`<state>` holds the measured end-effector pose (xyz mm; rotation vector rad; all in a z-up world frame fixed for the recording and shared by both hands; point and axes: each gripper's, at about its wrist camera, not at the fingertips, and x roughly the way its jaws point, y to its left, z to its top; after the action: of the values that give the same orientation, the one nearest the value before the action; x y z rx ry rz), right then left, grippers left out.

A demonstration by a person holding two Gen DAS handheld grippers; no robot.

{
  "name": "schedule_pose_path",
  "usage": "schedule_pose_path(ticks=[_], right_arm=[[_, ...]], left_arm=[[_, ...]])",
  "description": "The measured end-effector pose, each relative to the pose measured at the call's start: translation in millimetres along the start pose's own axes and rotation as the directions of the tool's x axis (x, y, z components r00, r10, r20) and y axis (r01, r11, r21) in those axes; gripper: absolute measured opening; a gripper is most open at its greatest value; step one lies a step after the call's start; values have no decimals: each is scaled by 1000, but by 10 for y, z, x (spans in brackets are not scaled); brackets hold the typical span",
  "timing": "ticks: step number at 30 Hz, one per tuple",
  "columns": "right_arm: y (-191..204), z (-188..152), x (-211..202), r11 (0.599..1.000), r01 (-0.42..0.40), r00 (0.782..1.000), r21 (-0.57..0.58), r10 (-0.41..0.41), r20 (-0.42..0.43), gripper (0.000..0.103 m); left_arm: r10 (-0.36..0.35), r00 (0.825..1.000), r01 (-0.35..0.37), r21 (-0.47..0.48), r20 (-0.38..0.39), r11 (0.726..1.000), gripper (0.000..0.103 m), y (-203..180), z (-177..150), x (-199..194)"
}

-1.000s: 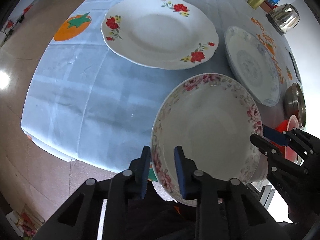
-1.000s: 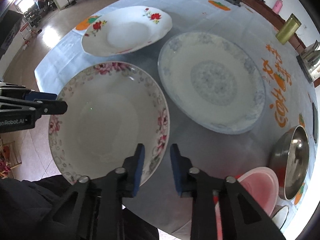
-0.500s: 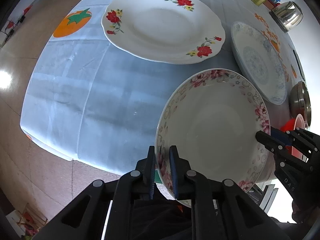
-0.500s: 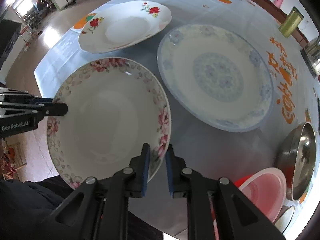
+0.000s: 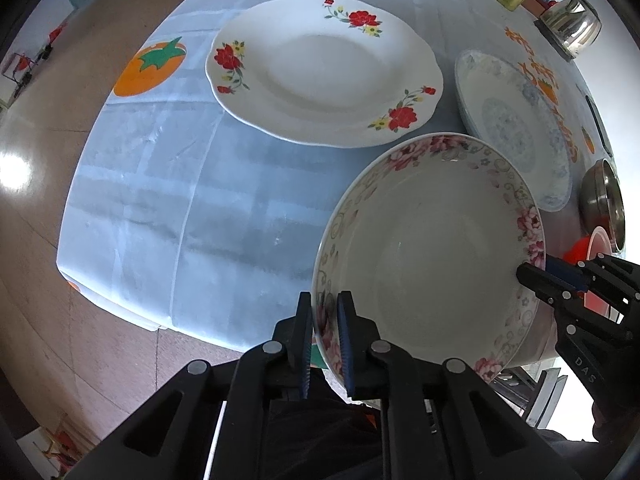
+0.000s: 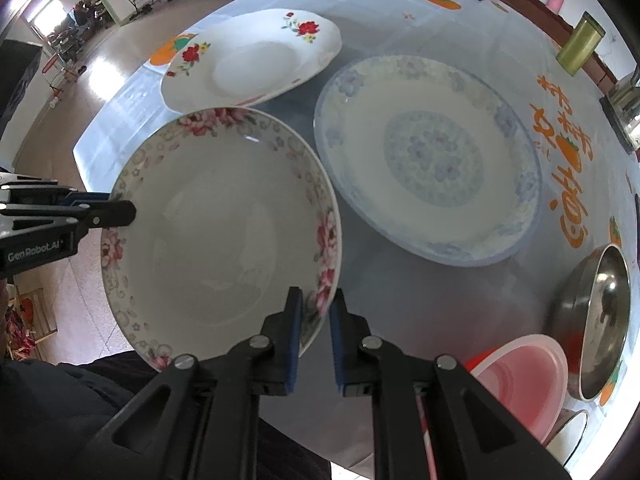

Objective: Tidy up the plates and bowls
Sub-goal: 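Lift the pink-floral plate with the left tool while the right tool carries it over the blue-patterned plate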

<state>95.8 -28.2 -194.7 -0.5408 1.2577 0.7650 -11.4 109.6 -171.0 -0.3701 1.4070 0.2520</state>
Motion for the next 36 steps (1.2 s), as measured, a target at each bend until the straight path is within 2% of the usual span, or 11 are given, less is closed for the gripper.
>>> schedule_pose_path(ticks=[19,36], right_arm=[[-10,-12,-252,1000,-3,999,20,2,45,13],[-266,-64,-536,996,16,995,86,-25,99,13]], left_arm=[[-13,998,12,18,58,1000,13,18,17,-231],[-20,995,11,92,100,996,13,-295,140,-409]])
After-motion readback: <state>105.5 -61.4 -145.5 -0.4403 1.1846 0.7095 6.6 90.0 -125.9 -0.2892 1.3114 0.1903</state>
